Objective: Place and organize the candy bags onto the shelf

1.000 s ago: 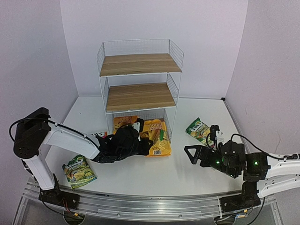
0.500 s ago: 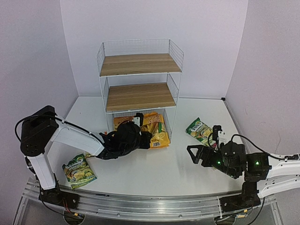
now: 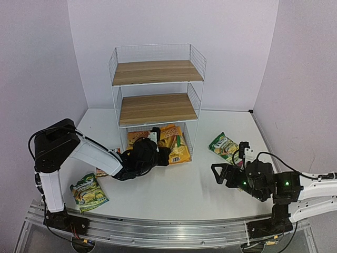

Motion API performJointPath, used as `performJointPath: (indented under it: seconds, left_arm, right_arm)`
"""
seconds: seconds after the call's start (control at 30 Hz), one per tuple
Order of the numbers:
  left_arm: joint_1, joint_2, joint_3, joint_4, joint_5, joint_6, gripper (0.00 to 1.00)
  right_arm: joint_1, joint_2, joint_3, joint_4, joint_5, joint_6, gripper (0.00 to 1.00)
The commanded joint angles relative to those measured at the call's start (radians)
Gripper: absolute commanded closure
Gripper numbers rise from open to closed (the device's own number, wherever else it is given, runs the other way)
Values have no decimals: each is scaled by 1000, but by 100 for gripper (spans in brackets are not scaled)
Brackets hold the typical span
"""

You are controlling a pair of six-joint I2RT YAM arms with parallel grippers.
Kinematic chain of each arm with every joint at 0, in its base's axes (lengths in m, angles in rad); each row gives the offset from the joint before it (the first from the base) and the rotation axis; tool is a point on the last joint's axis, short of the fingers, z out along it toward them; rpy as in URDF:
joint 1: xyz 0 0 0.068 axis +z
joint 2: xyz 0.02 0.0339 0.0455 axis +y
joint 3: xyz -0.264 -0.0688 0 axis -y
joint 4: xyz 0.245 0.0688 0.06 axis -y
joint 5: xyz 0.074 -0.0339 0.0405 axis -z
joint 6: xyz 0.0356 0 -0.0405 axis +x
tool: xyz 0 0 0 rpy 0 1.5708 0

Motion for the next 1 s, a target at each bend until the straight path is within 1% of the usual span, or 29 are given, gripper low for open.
performJointPath:
  seconds: [0.0,0.27,0.5,0.53,0.67,0.7,0.87,0.97]
  left_arm:
    - [10,7,57,213,-40,54,100]
    - [19,50,102,204,-61,89,100]
    - [33,77,143,165,-38,101,100]
    - [33,77,143,159,-40,99,97]
    - [33,72,151,124,-70,93,72]
    - [33,70,154,116,-69,92,69]
    - [33,66,173,67,-73,89,62]
    - [33,57,175,46,-77,82,60]
  right_arm:
    - [3,6,13,-6,34,3,7]
    - [4,9,-2,-13,51,25,7]
    - [3,9,10,-39,72,10,7]
    - [3,8,12,-43,73,10,7]
    - [3,6,12,-53,76,15,7]
    - [3,5,12,-54,77,16,7]
    - [3,3,14,-60,80,16,7]
    - [3,3,13,-61,82,17,7]
